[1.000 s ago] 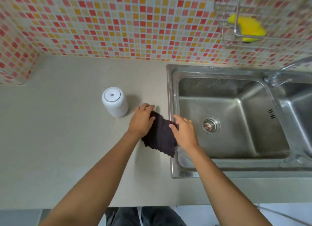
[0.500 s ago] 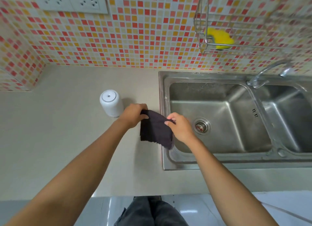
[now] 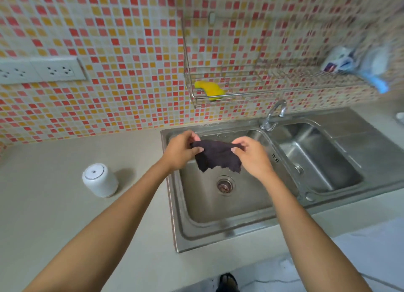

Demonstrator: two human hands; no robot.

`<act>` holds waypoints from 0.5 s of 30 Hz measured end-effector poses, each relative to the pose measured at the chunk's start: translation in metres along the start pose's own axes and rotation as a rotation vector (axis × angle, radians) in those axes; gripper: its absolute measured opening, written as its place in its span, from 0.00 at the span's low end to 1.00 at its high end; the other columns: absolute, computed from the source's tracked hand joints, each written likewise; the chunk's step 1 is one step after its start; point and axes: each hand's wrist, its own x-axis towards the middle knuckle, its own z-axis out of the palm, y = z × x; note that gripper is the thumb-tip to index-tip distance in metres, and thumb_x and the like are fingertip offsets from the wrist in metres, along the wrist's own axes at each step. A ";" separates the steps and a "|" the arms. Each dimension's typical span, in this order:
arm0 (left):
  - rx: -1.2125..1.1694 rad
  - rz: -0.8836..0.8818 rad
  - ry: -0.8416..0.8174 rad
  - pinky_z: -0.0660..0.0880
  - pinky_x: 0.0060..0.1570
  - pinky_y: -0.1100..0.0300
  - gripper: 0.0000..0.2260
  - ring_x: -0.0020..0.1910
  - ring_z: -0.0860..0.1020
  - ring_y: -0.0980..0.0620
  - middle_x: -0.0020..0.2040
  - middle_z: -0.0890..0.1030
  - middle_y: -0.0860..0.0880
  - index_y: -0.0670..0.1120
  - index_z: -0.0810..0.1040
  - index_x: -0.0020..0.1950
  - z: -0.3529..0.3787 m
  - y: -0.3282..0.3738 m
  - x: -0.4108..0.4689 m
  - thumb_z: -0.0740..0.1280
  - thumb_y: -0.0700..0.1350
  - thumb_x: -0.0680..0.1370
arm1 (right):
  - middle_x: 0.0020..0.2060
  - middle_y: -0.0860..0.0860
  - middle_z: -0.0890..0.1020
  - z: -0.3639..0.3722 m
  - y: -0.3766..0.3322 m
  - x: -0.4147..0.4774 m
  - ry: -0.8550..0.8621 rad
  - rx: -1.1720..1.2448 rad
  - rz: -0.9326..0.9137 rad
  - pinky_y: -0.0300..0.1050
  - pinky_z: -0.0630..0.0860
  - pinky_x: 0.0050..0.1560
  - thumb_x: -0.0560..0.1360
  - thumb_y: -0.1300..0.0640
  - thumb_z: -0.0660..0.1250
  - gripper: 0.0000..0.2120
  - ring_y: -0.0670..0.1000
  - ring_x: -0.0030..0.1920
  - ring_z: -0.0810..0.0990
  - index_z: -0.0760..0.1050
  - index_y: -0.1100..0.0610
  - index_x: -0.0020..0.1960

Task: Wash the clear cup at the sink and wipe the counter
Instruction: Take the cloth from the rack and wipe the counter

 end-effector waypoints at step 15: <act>-0.342 0.126 0.280 0.76 0.46 0.63 0.09 0.49 0.77 0.50 0.54 0.78 0.46 0.44 0.72 0.58 0.037 0.164 0.158 0.65 0.35 0.79 | 0.56 0.47 0.77 -0.172 -0.023 0.172 0.081 0.174 -0.246 0.44 0.72 0.49 0.76 0.61 0.66 0.08 0.47 0.50 0.77 0.70 0.50 0.51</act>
